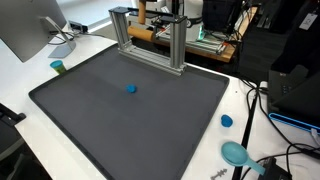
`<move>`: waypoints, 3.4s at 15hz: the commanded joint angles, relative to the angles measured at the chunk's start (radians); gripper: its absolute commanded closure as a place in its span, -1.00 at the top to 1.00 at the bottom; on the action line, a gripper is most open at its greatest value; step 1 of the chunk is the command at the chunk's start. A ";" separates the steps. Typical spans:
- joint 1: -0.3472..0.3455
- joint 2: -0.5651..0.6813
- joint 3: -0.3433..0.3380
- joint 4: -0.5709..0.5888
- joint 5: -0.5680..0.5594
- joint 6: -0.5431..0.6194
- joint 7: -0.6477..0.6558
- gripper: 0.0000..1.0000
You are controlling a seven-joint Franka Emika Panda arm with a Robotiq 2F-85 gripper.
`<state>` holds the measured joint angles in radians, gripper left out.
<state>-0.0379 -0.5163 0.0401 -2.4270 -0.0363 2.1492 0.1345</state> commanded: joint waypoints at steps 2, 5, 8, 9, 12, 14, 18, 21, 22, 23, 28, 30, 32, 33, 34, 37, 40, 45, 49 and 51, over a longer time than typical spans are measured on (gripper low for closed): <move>-0.026 0.234 0.036 0.261 -0.100 -0.041 0.042 -0.56; -0.001 0.216 0.011 0.224 -0.067 -0.045 0.018 -0.06; 0.007 0.334 0.008 0.328 -0.065 -0.085 0.017 -0.06; 0.008 0.348 0.008 0.340 -0.065 -0.087 0.017 -0.06; 0.008 0.351 0.007 0.348 -0.065 -0.093 0.017 -0.06; 0.008 0.350 0.008 0.351 -0.065 -0.096 0.017 -0.06; -0.007 0.361 -0.019 0.321 -0.001 -0.060 0.080 -0.56; -0.015 0.403 -0.048 0.308 0.078 -0.001 0.125 -0.56; -0.016 0.417 -0.053 0.299 0.094 0.039 0.145 -0.56; -0.016 0.433 -0.054 0.295 0.094 0.071 0.163 -0.56; -0.014 0.481 -0.056 0.220 -0.085 0.209 0.291 -0.56; -0.006 0.504 -0.059 0.237 -0.048 0.194 0.258 -0.06; -0.007 0.507 -0.060 0.229 -0.059 0.198 0.265 -0.56; -0.004 0.513 -0.058 0.225 -0.037 0.213 0.233 -0.56; 0.000 0.523 -0.055 0.222 -0.015 0.228 0.211 -0.56; 0.012 0.556 -0.048 0.233 0.051 0.253 0.149 -0.56; 0.023 0.592 -0.044 0.246 0.072 0.279 0.127 -0.56; 0.034 0.647 -0.053 0.264 0.026 0.315 0.175 -0.56; 0.037 0.669 -0.061 0.271 0.010 0.333 0.193 -0.56; 0.039 0.676 -0.068 0.276 -0.003 0.319 0.210 -0.56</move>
<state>-0.0145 0.1483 -0.0075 -2.1760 -0.0066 2.4743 0.3057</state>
